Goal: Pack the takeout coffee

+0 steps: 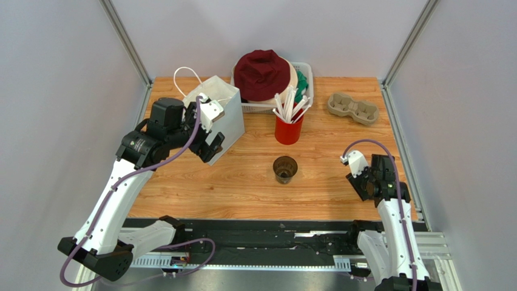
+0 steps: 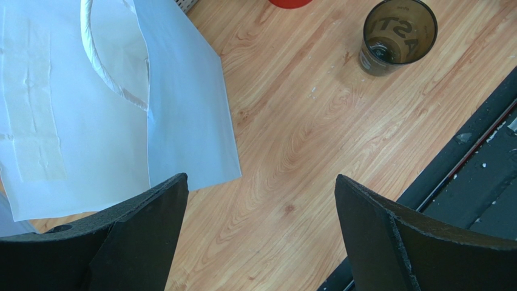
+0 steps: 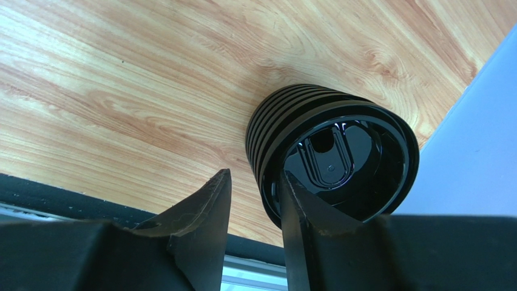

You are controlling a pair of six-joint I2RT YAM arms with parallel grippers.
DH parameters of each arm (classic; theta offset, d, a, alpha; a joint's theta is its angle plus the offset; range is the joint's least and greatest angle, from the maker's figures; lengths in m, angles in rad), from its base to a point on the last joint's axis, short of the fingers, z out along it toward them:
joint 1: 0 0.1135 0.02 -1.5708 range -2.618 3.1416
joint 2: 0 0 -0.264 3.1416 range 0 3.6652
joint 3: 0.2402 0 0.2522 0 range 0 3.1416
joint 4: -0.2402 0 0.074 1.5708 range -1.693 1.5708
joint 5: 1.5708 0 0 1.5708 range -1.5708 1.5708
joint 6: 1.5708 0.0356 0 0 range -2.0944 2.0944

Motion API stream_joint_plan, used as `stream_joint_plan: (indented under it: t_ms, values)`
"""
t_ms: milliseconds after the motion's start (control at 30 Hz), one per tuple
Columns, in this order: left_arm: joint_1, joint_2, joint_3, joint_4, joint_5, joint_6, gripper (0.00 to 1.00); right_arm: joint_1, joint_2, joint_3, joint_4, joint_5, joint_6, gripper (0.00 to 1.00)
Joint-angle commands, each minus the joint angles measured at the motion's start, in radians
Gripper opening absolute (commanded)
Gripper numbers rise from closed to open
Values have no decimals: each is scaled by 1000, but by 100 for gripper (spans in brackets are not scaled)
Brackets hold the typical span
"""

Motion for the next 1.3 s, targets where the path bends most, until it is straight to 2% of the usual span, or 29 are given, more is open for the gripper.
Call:
stream_joint_plan:
  t_ms: [0, 33, 433, 567, 667, 800, 1133, 1267]
  values:
    - [4, -8, -3, 32, 14, -20, 99, -7, -9, 53, -12, -31, -8, 38]
    - [4, -9, -3, 35, 14, -20, 99, -8, -7, 58, -13, -32, -7, 33]
    - [4, -11, -8, 35, 23, -29, 98, -31, 42, 107, 21, -2, 59, 11]
    - [4, -12, -9, 36, 26, -29, 98, -36, 42, 112, 25, -3, 67, 11]
    - [4, -9, -11, 36, 31, -29, 98, -36, 45, 119, 27, -3, 77, 15]
    - [4, -11, -11, 38, 32, -29, 98, -36, 45, 129, 27, 3, 84, 26]
    - [4, -9, -15, 38, 37, -31, 98, -36, 2, 164, 18, 17, 105, 36]
    - [4, -9, -14, 40, 38, -34, 98, -40, 28, 139, 27, 24, 99, 48]
